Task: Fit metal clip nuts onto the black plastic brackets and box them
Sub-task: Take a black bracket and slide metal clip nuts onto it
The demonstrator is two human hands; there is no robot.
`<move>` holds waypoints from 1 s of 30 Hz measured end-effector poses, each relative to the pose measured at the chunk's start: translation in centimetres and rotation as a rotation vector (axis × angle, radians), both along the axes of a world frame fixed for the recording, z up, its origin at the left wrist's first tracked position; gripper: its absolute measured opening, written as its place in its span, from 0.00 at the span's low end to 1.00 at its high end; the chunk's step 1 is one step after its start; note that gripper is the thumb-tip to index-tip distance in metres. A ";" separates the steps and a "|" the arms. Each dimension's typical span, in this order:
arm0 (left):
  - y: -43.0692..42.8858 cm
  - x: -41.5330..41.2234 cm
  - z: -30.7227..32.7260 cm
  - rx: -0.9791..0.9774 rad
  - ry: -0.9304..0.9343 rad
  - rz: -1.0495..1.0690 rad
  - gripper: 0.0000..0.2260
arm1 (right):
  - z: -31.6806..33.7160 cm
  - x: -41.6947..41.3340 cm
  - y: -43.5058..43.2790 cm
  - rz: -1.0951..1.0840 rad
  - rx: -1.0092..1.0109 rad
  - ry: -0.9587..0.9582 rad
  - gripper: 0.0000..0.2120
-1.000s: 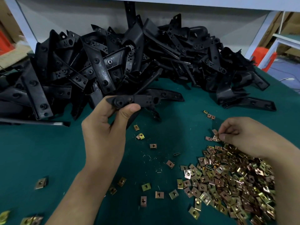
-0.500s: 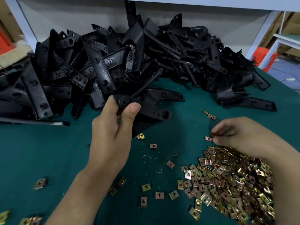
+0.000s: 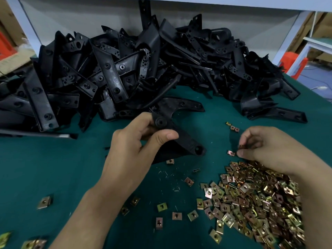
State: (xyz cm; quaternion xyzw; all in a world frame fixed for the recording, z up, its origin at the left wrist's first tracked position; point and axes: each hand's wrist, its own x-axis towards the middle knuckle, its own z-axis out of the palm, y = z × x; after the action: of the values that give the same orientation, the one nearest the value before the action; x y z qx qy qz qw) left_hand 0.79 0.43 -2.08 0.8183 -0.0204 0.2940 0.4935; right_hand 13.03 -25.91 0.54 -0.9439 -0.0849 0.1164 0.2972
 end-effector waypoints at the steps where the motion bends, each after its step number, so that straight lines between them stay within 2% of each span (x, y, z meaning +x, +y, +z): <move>1: 0.0 0.0 0.0 -0.009 0.003 -0.020 0.06 | 0.1 -0.1 0.0 -0.003 0.033 -0.017 0.08; 4: 0.0 0.0 -0.2 -0.011 0.054 -0.054 0.09 | 0.1 -0.2 0.1 -0.009 0.133 -0.041 0.06; 8: 0.0 -0.1 -0.3 -0.007 0.120 -0.082 0.13 | -0.2 -0.1 0.4 -0.002 0.170 -0.049 0.05; 12: 0.0 0.0 -0.4 0.017 0.155 -0.101 0.16 | -0.2 -0.1 0.6 -0.012 0.236 -0.072 0.11; 17: 0.0 0.2 -0.6 0.004 0.163 -0.184 0.08 | 0.4 -0.4 1.3 -0.003 0.412 -0.049 0.06; 19: 0.0 0.3 -0.7 0.015 0.171 -0.221 0.07 | 1.1 -1.0 1.9 0.071 0.581 0.050 0.06; 21: 0.0 0.3 -0.8 0.012 0.192 -0.250 0.07 | 1.7 -1.9 2.7 0.199 0.737 0.180 0.10; 23: -0.1 0.4 -0.9 0.005 0.216 -0.287 0.07 | 1.7 -2.7 3.8 0.320 0.823 0.262 0.12; 26: -0.2 0.4 -1.2 0.017 0.228 -0.332 0.05 | 1.0 -3.5 5.6 0.409 0.855 0.260 0.09; 30: -0.1 0.4 -1.4 -0.006 0.225 -0.344 0.05 | 0.3 -3.6 6.4 0.371 0.862 0.209 0.10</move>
State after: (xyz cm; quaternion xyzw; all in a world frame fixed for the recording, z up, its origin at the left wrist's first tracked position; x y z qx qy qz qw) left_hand 1.21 0.32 -3.49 0.8288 -0.1039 0.1123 0.5382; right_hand 9.47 -19.48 0.85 -0.6869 -0.2621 0.2158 0.6426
